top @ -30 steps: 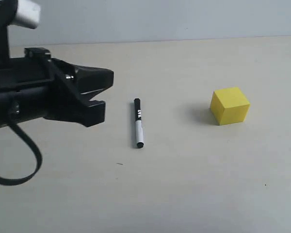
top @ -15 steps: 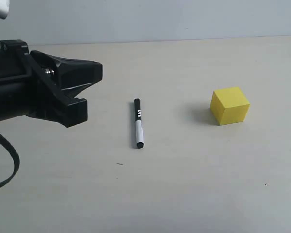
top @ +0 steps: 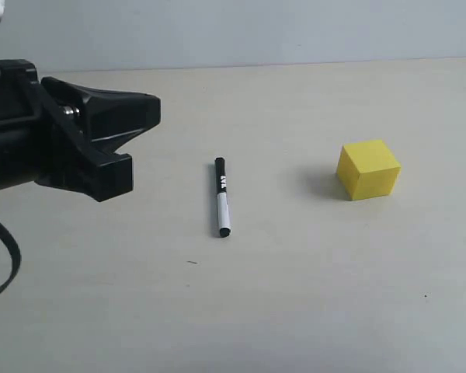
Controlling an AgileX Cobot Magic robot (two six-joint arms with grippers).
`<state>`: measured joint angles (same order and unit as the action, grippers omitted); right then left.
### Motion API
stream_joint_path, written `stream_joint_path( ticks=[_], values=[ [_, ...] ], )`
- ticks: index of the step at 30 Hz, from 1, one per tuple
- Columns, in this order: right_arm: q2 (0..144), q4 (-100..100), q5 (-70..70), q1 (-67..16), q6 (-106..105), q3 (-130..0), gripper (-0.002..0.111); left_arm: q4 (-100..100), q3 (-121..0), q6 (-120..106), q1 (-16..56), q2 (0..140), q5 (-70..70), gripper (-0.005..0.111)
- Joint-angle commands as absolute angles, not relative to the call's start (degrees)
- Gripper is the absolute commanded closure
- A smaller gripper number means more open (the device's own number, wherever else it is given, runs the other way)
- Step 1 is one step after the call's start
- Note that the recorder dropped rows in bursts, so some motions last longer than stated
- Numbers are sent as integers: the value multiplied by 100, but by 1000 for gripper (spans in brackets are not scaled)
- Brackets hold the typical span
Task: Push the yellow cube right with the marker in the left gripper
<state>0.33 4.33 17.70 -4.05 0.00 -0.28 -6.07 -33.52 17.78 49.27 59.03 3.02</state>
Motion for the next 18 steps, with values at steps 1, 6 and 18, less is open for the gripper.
stream_joint_path(
  ticks=[1,6,18],
  values=[
    [0,436,1737,-369,0,0,108,-640,-3304,1757,4832,5474,205,107],
    [0,436,1737,-369,0,0,108,-640,-3155,1757,4265,4766,-184,107],
    [0,436,1737,-369,0,0,108,-640,-2082,1803,2298,2136,-222,107]
  ],
)
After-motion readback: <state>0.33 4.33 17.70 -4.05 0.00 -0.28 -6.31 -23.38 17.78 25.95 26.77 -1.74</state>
